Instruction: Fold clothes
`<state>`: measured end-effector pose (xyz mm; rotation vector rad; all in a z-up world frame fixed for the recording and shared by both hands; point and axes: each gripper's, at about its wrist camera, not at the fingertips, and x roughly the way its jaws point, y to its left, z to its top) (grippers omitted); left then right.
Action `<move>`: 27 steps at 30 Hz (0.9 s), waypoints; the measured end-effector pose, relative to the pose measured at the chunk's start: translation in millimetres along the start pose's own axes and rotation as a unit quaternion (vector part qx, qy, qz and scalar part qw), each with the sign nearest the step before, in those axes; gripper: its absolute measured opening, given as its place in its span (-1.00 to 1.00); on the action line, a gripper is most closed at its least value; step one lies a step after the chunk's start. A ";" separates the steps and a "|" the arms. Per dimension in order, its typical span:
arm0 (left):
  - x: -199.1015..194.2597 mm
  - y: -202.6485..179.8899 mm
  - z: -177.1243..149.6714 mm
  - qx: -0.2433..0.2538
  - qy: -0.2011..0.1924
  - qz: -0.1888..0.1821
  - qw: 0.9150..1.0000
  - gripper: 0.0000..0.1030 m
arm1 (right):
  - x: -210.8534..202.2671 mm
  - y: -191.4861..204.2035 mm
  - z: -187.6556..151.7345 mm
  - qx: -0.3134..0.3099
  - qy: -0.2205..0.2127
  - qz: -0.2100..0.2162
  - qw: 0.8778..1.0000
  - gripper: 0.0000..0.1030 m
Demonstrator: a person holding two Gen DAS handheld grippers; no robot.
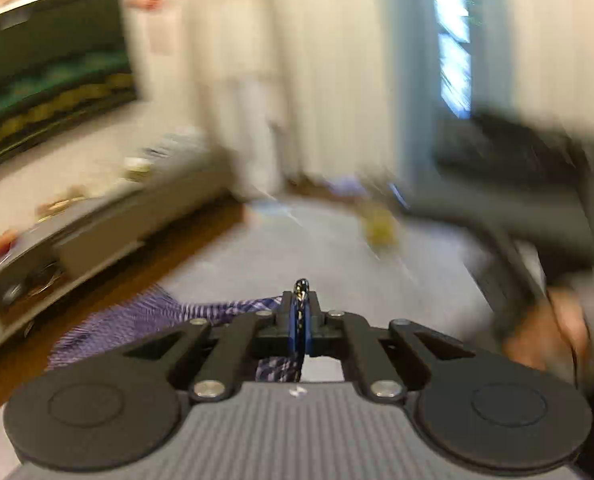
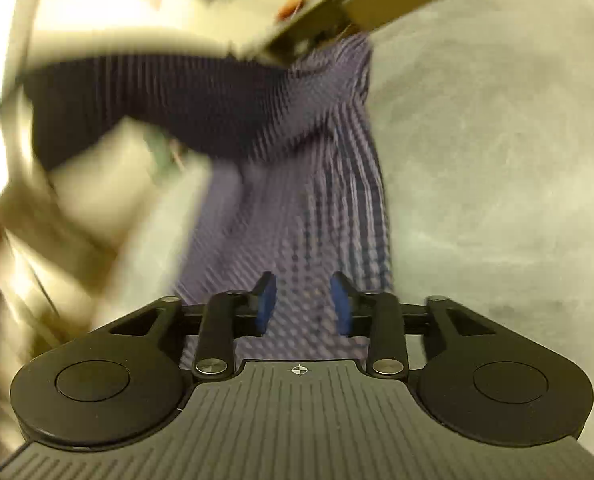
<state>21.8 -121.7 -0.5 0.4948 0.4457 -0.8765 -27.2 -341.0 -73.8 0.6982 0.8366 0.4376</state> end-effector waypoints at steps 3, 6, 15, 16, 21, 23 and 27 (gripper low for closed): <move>33.9 -49.6 -38.0 0.030 0.047 -0.023 0.998 -0.92 | -3.3 -29.1 5.5 0.103 -0.009 0.048 0.993 -0.22; 49.9 -69.1 -64.4 0.024 0.071 -0.038 0.996 -0.92 | 3.7 -44.5 3.1 0.153 0.008 0.065 0.986 -0.22; 66.0 -76.9 -75.1 0.060 0.099 -0.032 0.993 -0.81 | 24.9 -37.3 3.0 0.130 0.042 0.039 0.990 -0.16; 67.5 -79.9 -78.2 0.061 0.102 -0.045 0.992 -0.80 | 25.4 -35.3 4.1 0.123 0.046 0.031 0.991 -0.16; 70.0 -92.3 -98.8 0.052 0.112 -0.117 0.985 -0.54 | 32.5 -29.1 3.7 0.088 0.074 -0.007 0.993 -0.18; 65.5 -90.5 -105.1 0.050 0.112 -0.135 0.983 -0.52 | 33.6 -26.3 0.7 0.066 0.087 -0.022 0.994 -0.19; 49.7 -44.1 -96.5 -0.001 0.068 -0.153 0.986 -0.41 | 36.8 -16.3 -3.0 0.012 0.113 -0.039 0.993 -0.30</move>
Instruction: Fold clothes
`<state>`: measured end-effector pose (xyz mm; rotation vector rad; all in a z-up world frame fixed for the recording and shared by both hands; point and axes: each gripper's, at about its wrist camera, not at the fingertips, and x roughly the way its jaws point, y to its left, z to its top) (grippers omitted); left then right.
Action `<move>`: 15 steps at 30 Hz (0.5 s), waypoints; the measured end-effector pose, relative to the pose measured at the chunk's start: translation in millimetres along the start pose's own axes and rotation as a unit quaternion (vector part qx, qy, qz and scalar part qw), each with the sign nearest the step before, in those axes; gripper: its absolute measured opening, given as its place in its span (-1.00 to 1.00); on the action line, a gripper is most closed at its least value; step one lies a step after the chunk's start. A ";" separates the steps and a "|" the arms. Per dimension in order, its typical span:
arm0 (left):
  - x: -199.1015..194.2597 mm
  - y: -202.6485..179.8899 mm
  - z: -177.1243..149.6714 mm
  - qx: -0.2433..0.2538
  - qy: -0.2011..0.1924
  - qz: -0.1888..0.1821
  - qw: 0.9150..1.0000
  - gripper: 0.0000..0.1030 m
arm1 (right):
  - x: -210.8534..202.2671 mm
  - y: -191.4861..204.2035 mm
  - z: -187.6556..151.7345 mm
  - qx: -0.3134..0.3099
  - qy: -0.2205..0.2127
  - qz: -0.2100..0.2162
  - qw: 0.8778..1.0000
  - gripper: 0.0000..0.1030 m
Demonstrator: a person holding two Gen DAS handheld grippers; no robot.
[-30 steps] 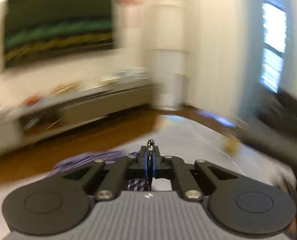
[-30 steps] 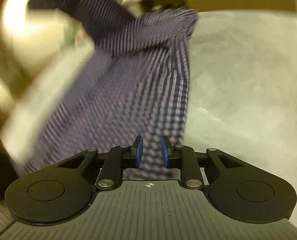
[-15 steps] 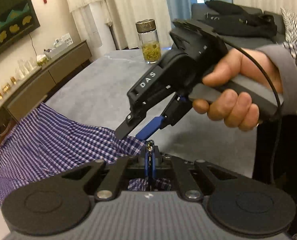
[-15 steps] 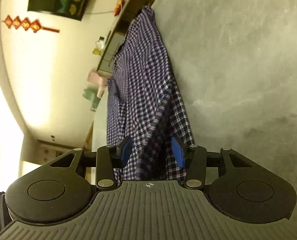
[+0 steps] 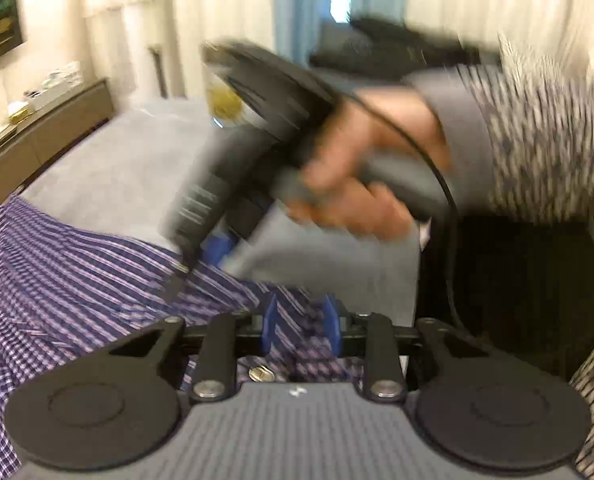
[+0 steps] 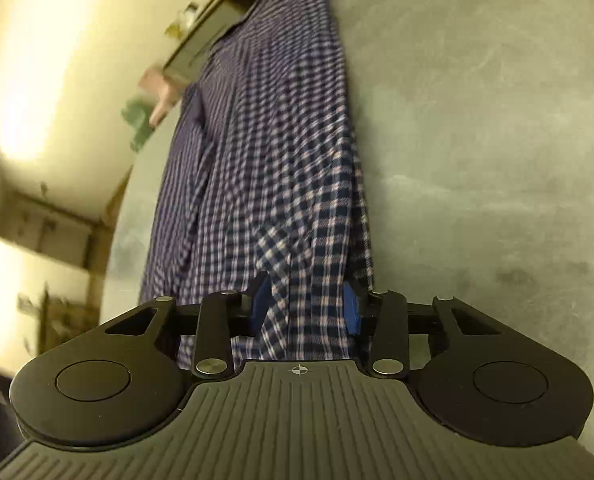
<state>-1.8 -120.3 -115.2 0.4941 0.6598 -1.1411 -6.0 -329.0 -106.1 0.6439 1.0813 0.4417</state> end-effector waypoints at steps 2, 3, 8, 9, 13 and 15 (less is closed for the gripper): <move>-15.4 45.8 6.0 -0.060 -0.022 0.038 0.997 -0.29 | -1.8 0.1 -1.9 -0.002 -0.002 -0.004 1.000 -0.39; -18.8 72.7 8.7 -0.094 -0.027 0.066 0.993 -0.20 | -2.5 -0.9 -1.6 -0.001 -0.005 -0.007 1.000 -0.44; 0.3 207.2 14.7 -0.223 0.007 0.209 0.952 -0.18 | -7.1 15.8 1.3 -0.029 -0.017 0.015 0.999 -0.86; 12.4 228.2 14.2 -0.239 0.019 0.212 0.947 -0.18 | -6.4 20.3 0.4 -0.040 -0.015 0.019 0.999 -0.87; 51.4 278.7 8.7 -0.288 0.044 0.202 0.935 -0.19 | -1.7 24.2 -1.6 -0.056 0.001 0.028 0.998 -0.88; 66.1 279.6 9.8 -0.272 0.052 0.207 0.938 -0.44 | 2.5 22.2 -0.1 -0.059 0.009 0.023 0.998 -0.88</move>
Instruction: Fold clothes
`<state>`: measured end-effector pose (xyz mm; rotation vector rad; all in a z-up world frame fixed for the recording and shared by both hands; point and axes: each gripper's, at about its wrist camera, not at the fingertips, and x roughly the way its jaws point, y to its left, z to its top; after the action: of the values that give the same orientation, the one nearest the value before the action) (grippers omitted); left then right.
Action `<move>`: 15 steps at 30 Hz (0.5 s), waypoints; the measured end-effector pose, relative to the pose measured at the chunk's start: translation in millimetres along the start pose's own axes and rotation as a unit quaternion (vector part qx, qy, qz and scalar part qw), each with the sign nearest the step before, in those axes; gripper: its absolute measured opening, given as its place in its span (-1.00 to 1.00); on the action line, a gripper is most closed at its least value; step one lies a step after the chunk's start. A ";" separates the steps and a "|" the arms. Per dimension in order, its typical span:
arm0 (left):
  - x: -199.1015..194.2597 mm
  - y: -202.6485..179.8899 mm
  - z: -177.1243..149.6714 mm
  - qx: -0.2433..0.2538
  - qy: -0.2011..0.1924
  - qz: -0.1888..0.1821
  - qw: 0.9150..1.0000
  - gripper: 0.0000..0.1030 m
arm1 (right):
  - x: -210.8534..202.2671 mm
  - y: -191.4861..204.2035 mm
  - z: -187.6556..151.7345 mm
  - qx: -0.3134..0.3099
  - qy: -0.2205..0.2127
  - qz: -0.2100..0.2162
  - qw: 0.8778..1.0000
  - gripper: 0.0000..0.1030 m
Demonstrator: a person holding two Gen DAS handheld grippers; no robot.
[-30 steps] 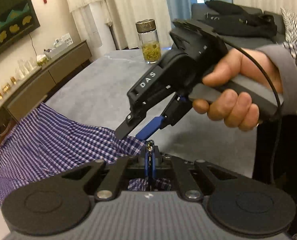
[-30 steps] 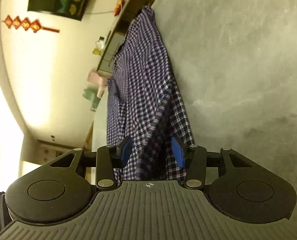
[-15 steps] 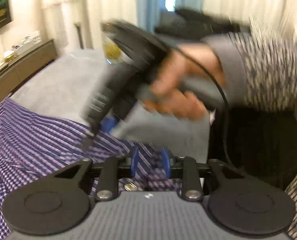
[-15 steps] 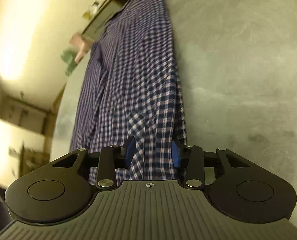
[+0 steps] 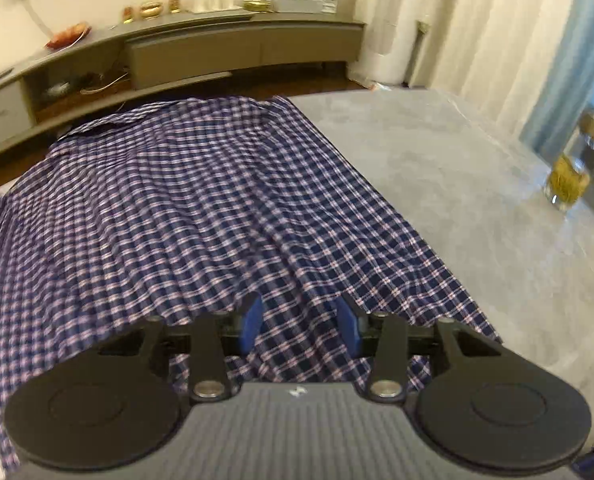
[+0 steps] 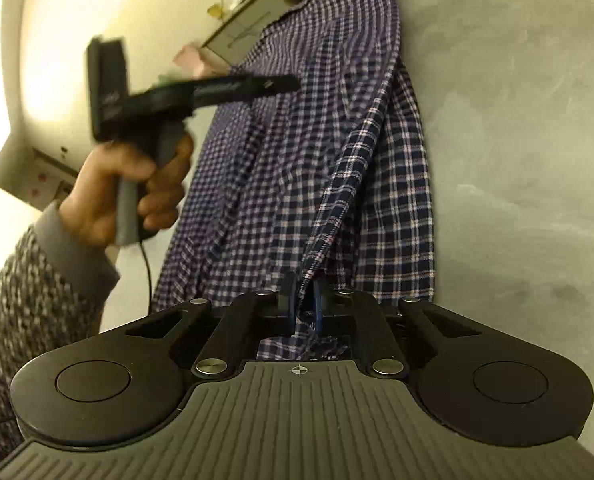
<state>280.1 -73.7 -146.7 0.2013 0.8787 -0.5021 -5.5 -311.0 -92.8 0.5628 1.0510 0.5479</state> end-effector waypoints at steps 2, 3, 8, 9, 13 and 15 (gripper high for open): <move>10.3 -3.4 -6.0 0.004 0.011 0.029 1.000 -0.99 | 5.6 -3.8 0.2 -0.003 0.013 -0.009 1.000 -0.88; 12.5 -1.6 -5.8 -0.003 0.006 0.036 0.999 -1.00 | 9.0 -3.7 -2.7 -0.004 0.020 -0.015 1.000 -0.88; -4.5 48.6 -20.8 -0.148 -0.026 -0.023 0.988 -1.00 | 4.8 -9.3 -2.4 -0.001 0.028 -0.018 0.999 -0.82; -5.1 59.3 -23.7 -0.173 -0.024 -0.017 0.985 -1.00 | 4.4 -9.6 -2.5 -0.002 0.030 -0.015 0.999 -0.71; -12.2 65.0 -19.0 -0.176 -0.020 0.027 0.984 -0.99 | -1.0 -8.4 -7.6 -0.009 0.035 -0.014 0.999 -0.62; -20.3 50.2 -3.4 -0.155 -0.035 0.010 0.987 -0.77 | -1.4 -3.1 -5.6 -0.011 0.033 -0.012 0.999 -0.48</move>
<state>292.0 -22.1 -134.8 -0.0912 0.8728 -0.3466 -10.7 -313.2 -96.1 0.5152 1.1118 0.5587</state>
